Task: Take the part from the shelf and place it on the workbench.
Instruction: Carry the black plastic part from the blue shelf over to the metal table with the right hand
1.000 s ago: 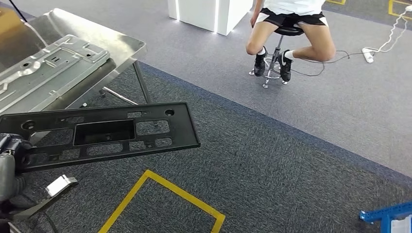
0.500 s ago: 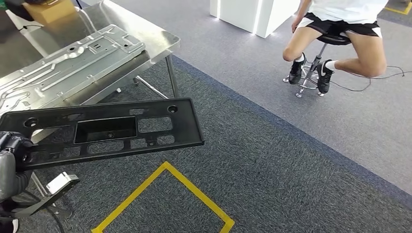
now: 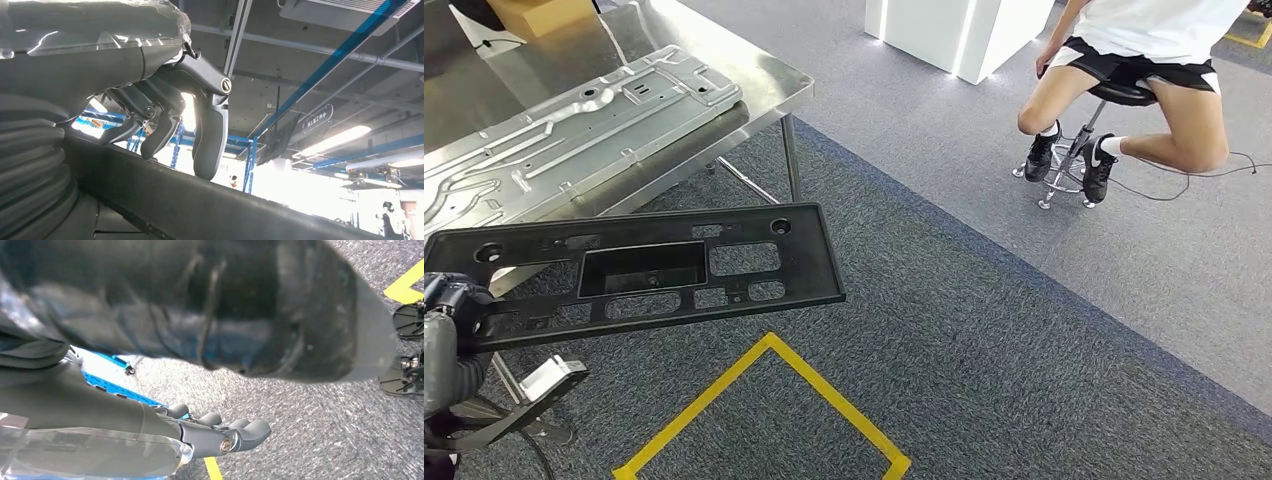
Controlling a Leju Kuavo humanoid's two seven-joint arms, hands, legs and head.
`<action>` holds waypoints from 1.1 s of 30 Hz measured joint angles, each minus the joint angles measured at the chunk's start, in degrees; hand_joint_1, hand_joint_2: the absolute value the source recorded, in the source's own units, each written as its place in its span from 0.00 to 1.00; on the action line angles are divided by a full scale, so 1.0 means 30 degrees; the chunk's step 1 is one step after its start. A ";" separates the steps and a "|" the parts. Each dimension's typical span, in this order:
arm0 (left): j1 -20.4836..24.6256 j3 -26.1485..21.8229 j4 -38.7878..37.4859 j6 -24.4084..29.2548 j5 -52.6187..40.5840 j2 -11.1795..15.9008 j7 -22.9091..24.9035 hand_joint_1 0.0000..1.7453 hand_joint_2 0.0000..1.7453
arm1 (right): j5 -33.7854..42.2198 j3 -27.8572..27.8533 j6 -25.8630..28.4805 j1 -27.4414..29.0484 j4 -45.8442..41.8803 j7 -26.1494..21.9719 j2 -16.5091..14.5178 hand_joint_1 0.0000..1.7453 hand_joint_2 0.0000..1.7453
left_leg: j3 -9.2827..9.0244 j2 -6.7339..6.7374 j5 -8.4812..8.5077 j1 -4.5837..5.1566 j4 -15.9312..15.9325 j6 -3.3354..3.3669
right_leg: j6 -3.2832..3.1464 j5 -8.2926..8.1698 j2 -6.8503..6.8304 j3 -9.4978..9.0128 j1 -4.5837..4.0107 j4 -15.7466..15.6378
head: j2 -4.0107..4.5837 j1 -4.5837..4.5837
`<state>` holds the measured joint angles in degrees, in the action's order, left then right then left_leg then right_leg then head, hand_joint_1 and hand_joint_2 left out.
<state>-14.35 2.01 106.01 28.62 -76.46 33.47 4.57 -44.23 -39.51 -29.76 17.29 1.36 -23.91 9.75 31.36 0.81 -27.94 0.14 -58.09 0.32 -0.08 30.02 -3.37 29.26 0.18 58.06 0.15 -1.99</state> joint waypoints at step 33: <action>0.0463 0.0282 0.0058 -0.0100 0.0311 -0.0224 -0.0408 1.00 1.00 | 0.0151 0.0042 -0.0051 -0.0089 0.0002 0.0078 0.0000 0.00 0.00 | -0.0602 -0.0451 0.0004 -0.0309 0.0518 0.0292 | 0.0944 -0.0097 0.1149 0.1222 0.0592 0.1670 | 0.0000 0.0002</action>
<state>-12.97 2.86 106.18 28.32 -75.52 32.80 3.35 -43.78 -39.38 -29.91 17.02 1.36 -23.68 9.75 29.55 -0.55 -27.93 -0.78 -56.54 1.19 2.75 29.72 0.08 32.93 1.95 63.07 0.15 -1.99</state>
